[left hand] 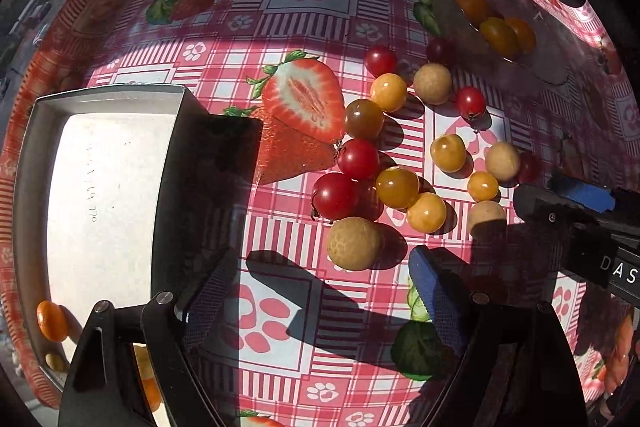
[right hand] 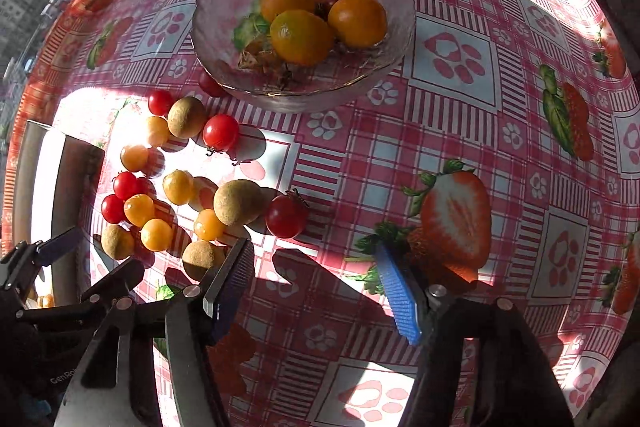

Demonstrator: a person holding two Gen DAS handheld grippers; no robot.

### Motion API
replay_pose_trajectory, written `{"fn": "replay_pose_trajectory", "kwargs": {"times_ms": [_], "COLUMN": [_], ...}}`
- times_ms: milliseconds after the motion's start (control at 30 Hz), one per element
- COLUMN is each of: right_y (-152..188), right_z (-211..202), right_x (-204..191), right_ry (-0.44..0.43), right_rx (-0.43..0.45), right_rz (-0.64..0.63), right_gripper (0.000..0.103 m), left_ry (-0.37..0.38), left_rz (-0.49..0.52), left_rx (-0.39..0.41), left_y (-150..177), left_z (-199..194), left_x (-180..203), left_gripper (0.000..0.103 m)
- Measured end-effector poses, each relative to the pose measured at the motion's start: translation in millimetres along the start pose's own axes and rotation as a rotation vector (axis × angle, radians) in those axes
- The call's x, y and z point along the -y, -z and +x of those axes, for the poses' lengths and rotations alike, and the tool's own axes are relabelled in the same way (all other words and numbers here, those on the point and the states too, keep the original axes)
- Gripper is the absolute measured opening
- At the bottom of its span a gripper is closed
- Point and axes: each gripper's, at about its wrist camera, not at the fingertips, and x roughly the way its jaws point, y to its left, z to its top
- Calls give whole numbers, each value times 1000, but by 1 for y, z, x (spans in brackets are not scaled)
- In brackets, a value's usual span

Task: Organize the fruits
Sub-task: 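Grasp a red cherry tomato with the right tool while the left tool grasps a brown fruit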

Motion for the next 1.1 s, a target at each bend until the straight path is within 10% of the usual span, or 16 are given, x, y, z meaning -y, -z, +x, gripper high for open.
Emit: {"fn": "replay_pose_trajectory", "kwargs": {"times_ms": [133,267,400,1100], "right_y": [-10,-15,-15,58], "right_z": [6,8,6,-56], "right_x": [-17,-24,-11,33], "right_ry": [15,9,-47,-217], "right_rx": [22,37,35,56], "right_rz": [-49,-56,-4,132], "right_gripper": [55,23,23,23], "left_ry": [-13,-33,-11,58], "left_rz": [0,10,19,29], "left_rx": [-5,7,22,83], "left_y": [0,1,-1,24], "left_z": [5,7,1,-108], "left_x": [-1,3,6,-11], "left_gripper": [72,67,31,30]}}
